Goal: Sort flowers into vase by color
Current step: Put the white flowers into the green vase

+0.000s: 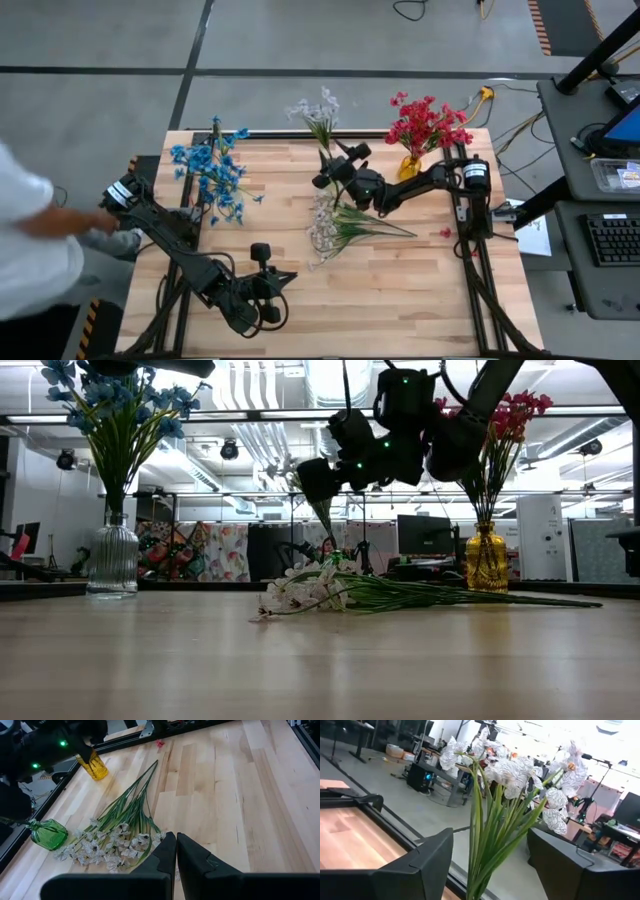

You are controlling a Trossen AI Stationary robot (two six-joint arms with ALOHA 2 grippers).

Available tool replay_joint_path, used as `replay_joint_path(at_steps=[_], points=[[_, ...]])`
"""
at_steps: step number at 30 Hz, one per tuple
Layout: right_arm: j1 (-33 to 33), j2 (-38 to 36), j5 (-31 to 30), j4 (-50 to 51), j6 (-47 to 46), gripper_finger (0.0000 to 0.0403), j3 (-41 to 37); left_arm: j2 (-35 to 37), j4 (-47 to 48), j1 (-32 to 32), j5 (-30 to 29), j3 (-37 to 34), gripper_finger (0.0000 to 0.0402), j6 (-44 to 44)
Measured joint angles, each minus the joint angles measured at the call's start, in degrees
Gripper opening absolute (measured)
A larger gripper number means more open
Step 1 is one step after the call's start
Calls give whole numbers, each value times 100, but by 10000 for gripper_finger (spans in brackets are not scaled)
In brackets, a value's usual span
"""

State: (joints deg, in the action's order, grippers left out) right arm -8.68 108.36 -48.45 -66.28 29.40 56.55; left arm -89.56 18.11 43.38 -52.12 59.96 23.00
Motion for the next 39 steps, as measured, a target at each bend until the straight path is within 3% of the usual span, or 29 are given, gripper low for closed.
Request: replay_joint_path(at_steps=[9,16,23,28,33,37,39], points=[[486,0,-971,-2,486,271,0,0,2,0,-1,0,0,2],[1298,-36,-1671,3,948,266,0,0,0,0,0,0,0,0],[2193,-44,-1760,476,164,252,0,0,0,0,0,0,0,2],[2717,-57,-1372,1782,-1184,245,0,0,0,2,0,0,0,2],[3050,-560,-527,4049,-2958,244,0,0,-2,2,13,0,0,20],[2950,-1380,1195,6223,-4408,244,0,0,-6,4,16,0,0,43],[2825,-1765,2172,7238,-4628,244,0,0,-5,4,15,0,0,44]])
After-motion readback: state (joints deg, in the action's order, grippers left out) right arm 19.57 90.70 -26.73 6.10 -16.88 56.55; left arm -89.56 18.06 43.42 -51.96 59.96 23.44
